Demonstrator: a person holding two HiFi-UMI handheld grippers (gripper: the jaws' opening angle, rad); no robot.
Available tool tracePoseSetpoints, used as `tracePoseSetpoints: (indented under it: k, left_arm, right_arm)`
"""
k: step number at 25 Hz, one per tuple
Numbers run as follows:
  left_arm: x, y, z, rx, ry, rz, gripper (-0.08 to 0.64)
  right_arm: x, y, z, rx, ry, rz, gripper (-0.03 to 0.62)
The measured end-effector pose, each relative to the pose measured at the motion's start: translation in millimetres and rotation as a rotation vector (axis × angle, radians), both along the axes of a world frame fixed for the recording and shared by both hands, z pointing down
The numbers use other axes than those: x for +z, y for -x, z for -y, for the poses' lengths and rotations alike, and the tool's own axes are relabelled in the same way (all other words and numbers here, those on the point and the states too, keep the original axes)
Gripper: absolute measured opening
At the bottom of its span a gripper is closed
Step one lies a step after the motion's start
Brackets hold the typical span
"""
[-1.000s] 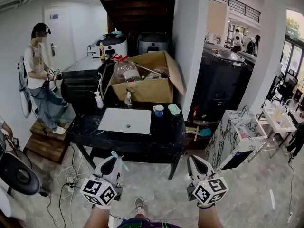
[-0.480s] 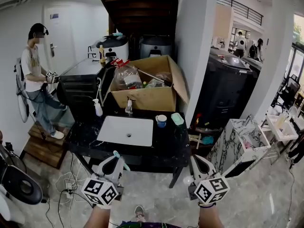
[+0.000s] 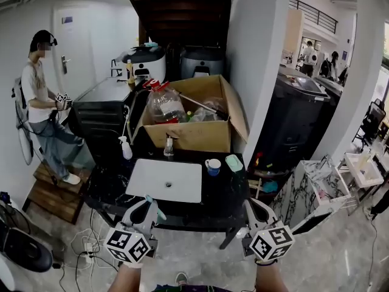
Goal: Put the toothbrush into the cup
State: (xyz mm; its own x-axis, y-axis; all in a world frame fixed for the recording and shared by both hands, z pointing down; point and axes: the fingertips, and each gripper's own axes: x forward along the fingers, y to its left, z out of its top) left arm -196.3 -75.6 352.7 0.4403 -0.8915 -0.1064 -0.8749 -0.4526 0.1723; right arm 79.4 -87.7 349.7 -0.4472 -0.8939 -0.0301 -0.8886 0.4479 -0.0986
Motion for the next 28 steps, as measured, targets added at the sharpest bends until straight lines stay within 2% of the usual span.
tracePoseSetpoints:
  k: [7, 14, 23, 28]
  left_arm:
    - [6.9, 31.4, 51.8, 0.019, 0.012, -0.011, 0.023]
    - [16.4, 50.6, 82.6, 0.045, 0.026, -0.03, 0.023]
    - [29.6, 52.4, 99.3, 0.05, 0.048, -0.06, 0.023]
    - [29.8, 45.1, 118.3, 0.043, 0.045, -0.048, 0.023]
  right_arm:
    - [2.1, 28.9, 46.2, 0.019, 0.007, -0.021, 0.003]
    - [6.1, 51.6, 73.4, 0.035, 0.024, -0.053, 0.003]
    - [7.5, 65.4, 101.7, 0.008, 0.035, -0.085, 0.003]
    - [11.9, 63.0, 123.8, -0.012, 0.028, -0.062, 0.003]
